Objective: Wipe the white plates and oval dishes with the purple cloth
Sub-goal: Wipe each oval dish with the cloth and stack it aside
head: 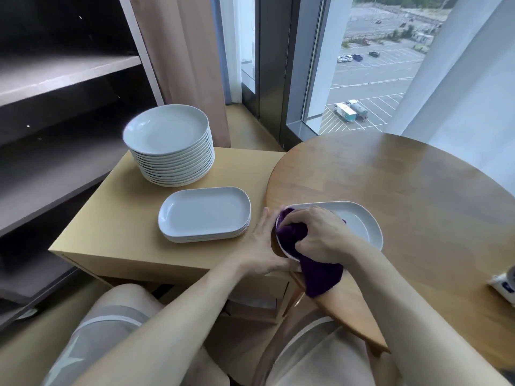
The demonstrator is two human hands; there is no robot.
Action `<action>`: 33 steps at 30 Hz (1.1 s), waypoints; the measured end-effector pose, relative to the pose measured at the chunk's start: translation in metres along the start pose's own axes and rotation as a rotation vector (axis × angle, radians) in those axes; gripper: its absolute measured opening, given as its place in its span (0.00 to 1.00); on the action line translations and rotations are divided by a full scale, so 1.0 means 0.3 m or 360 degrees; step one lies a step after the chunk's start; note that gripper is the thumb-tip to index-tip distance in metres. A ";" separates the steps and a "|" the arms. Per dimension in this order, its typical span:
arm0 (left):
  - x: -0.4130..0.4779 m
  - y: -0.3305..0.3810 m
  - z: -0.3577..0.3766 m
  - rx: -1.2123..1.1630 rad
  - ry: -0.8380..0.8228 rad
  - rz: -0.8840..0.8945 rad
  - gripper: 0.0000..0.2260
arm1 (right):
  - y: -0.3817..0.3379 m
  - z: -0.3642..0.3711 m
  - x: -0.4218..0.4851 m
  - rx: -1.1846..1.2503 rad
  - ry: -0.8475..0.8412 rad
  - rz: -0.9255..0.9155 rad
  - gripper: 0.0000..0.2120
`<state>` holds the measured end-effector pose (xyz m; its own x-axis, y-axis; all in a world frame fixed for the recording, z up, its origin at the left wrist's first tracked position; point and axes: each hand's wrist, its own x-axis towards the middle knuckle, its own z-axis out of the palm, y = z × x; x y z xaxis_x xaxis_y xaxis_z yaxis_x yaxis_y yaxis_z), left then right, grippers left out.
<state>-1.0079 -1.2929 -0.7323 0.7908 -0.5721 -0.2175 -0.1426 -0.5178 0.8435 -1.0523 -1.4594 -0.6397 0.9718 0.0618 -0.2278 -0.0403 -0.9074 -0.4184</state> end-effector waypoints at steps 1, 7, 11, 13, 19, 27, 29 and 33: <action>-0.002 0.004 -0.002 -0.0003 -0.0008 -0.0010 0.61 | -0.004 -0.008 -0.004 -0.0011 -0.0057 0.0000 0.25; -0.002 0.014 -0.007 -0.0006 -0.0032 -0.0057 0.61 | -0.004 -0.058 -0.029 -0.0047 -0.0255 0.0141 0.22; -0.003 0.016 -0.009 0.0004 -0.0020 -0.0043 0.59 | 0.036 -0.088 -0.047 -0.0033 -0.0263 0.0301 0.20; -0.002 0.016 -0.013 -0.0037 -0.0004 -0.0012 0.59 | 0.071 -0.113 -0.056 -0.0046 -0.0233 0.0432 0.18; -0.005 0.023 -0.004 -0.0029 0.0018 -0.0057 0.61 | 0.169 -0.138 -0.081 -0.0050 0.0155 0.0798 0.16; -0.013 0.038 -0.005 -0.0014 -0.0031 -0.0118 0.62 | 0.190 -0.057 -0.022 0.0010 0.0429 0.0733 0.17; -0.015 0.043 -0.001 0.0023 -0.0031 -0.0119 0.62 | 0.182 -0.028 -0.003 -0.0176 0.0441 0.0663 0.16; -0.015 0.049 0.006 0.0091 -0.0037 -0.0117 0.63 | 0.125 0.021 0.026 -0.0526 0.0422 0.0457 0.14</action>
<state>-1.0145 -1.2990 -0.7198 0.7864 -0.5457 -0.2895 -0.1193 -0.5940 0.7956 -1.0475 -1.4902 -0.6626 0.9596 -0.2780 -0.0442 -0.2804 -0.9579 -0.0614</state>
